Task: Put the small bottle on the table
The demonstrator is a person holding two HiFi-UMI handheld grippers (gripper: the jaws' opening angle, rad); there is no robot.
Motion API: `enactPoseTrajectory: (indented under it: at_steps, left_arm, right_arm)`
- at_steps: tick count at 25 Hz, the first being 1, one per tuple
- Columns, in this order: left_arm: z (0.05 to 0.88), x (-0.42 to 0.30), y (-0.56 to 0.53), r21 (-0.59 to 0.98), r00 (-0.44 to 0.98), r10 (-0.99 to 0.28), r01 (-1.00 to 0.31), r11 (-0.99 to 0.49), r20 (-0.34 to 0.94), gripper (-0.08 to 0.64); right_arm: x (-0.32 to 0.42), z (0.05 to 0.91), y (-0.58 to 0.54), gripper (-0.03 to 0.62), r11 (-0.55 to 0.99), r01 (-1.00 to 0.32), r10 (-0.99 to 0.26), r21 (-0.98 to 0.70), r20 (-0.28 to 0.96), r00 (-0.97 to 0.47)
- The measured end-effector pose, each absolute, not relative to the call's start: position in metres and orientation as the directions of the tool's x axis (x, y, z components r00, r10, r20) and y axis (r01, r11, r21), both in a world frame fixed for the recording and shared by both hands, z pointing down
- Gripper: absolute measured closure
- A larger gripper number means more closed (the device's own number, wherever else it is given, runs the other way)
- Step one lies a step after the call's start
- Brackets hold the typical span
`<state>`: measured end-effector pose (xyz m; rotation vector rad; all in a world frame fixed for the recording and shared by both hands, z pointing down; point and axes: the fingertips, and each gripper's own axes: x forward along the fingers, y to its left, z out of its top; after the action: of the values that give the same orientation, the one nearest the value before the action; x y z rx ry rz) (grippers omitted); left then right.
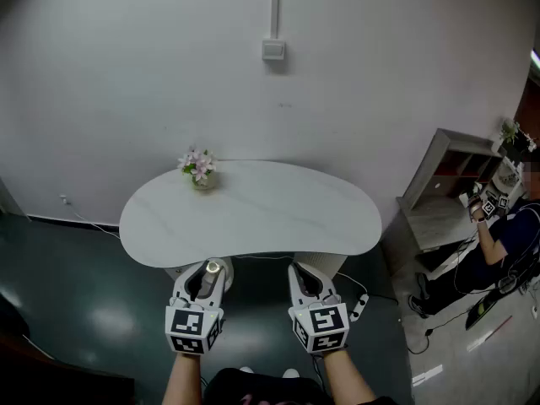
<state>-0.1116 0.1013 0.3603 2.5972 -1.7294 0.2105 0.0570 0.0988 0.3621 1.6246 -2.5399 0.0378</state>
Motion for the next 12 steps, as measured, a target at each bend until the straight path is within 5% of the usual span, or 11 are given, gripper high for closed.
enactPoseTrajectory:
  at_steps: [12]
  left_arm:
    - [0.3580,-0.1209,0.0953,-0.045,0.372,-0.922,-0.925,-0.378,0.106,0.428]
  right_arm:
    - [0.0540,0.3616,0.0942,0.525,0.416,-0.908,-0.905,0.049,0.120,-0.408]
